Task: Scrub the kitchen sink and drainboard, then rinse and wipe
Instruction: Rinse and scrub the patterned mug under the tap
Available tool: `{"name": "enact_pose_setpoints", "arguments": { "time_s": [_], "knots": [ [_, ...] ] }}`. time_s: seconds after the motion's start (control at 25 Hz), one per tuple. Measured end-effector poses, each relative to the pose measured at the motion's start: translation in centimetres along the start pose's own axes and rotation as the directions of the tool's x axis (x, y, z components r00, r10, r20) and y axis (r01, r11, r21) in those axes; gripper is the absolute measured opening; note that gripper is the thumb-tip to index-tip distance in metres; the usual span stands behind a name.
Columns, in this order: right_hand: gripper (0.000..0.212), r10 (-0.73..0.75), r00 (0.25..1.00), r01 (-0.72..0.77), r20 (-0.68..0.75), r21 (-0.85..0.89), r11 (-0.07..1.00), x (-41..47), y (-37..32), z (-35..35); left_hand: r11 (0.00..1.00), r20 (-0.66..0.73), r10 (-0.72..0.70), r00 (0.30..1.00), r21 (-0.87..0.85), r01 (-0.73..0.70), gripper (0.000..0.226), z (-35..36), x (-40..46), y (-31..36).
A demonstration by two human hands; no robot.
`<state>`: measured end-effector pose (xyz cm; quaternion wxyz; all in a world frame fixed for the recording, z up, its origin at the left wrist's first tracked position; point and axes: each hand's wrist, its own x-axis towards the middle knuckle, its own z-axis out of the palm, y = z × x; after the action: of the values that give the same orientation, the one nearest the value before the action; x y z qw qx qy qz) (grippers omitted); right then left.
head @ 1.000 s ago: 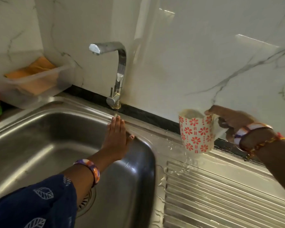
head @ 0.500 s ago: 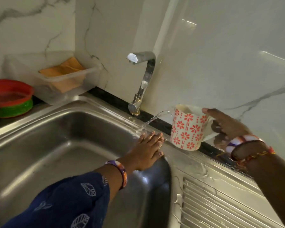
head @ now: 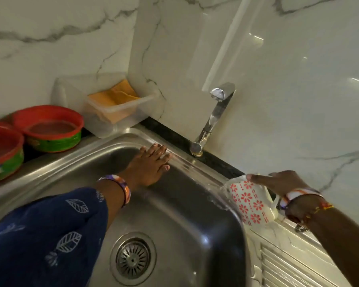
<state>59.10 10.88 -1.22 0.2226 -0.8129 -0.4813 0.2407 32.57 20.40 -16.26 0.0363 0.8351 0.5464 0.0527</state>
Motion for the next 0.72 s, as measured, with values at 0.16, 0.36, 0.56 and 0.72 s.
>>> {"name": "enact_pose_setpoints", "arguments": {
  "time_s": [0.16,0.36,0.56,0.72],
  "knots": [
    [0.032,-0.073,0.997,0.074,-0.014,0.294,0.953,-0.6,-4.0,3.9,0.991,0.035,-0.129,0.991,-0.019,0.130,0.060,-1.4,-1.2,-4.1],
    [0.033,-0.128,0.985,0.170,-0.120,0.481,0.860,-2.3,-7.0,6.3,0.984,-0.015,-0.134,0.991,0.112,0.135,0.067,-1.9,-2.7,-6.7],
    [0.032,-0.074,0.995,0.093,-0.066,0.367,0.926,-2.3,-8.5,8.5,0.982,-0.034,-0.140,0.990,0.119,0.143,0.070,-1.6,-5.0,-8.1],
    [0.038,-0.146,0.989,0.147,-0.021,0.205,0.968,-1.6,-11.1,11.9,0.968,-0.111,-0.094,0.989,0.221,0.117,0.077,-2.3,-7.4,-8.5]
  ]
}}
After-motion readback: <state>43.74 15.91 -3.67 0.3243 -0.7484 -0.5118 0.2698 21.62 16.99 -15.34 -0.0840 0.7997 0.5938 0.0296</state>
